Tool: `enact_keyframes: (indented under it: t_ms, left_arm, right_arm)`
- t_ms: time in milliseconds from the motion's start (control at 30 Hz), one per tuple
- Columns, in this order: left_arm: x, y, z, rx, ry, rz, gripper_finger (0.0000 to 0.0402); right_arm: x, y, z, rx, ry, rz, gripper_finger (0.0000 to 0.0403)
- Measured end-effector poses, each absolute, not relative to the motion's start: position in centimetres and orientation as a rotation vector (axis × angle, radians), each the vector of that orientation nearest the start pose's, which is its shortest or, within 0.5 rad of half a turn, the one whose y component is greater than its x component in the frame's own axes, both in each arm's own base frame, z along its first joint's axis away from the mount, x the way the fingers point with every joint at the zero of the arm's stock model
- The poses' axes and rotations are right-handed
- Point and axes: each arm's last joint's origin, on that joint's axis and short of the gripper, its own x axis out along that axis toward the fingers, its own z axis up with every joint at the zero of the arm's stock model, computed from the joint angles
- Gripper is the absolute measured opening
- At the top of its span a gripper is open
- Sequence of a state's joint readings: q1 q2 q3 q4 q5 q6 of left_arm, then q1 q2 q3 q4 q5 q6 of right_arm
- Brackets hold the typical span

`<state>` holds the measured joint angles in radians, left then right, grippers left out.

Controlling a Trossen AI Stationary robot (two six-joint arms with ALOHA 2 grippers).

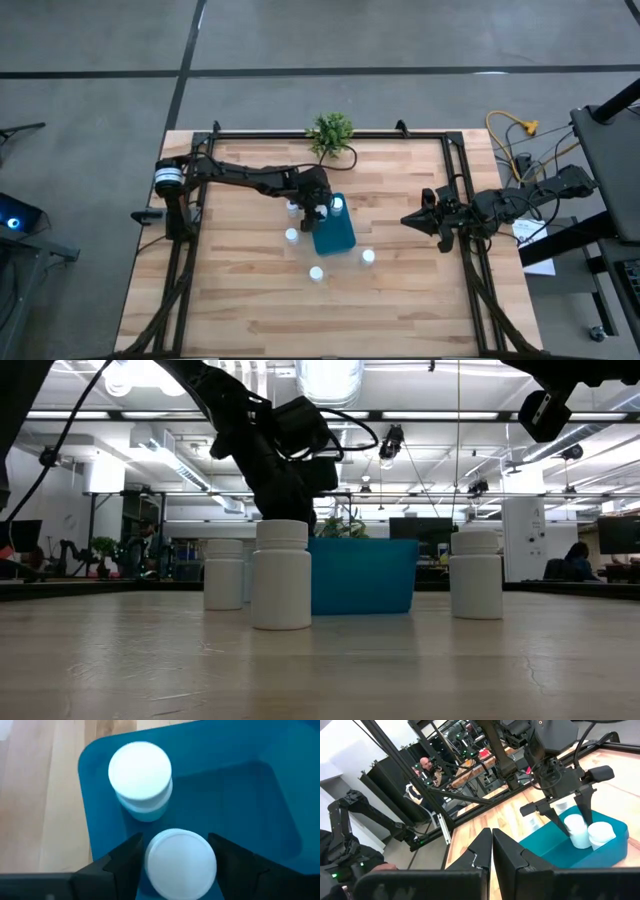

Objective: Pick and place pill bottles into a basket
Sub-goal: Put the white medicine bottle into the blue bin

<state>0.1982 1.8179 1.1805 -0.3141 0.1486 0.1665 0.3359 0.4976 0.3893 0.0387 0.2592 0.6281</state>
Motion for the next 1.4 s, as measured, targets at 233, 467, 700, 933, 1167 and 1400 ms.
enact_keyframes:
  t_ms: [233,467,700,933,1167,1400]
  left_arm:
    - [36.7,6.9,18.4,-0.011,0.928,-0.034,0.0205]
    - [36.7,6.9,19.2,-0.009,0.906,-0.033,0.0206]
    - [36.9,7.0,19.9,-0.008,0.898,-0.034,0.0206]
    - [37.1,7.0,21.0,-0.004,0.931,-0.039,0.0206]
    - [37.0,7.0,22.2,0.016,0.929,-0.038,0.0206]
    - [36.2,7.2,25.3,0.049,0.863,0.017,0.0206]
  right_arm:
    - [12.9,3.7,25.6,0.607,0.088,0.053,0.0008]
    - [12.9,3.7,25.6,0.604,0.089,0.053,0.0008]
    - [12.9,3.7,25.6,0.603,0.088,0.053,0.0008]
    - [12.9,3.7,25.6,0.603,0.088,0.052,0.0008]
    - [12.9,3.7,25.6,0.598,0.088,0.052,0.0008]
    - [12.9,3.7,25.6,0.596,0.088,0.052,0.0008]
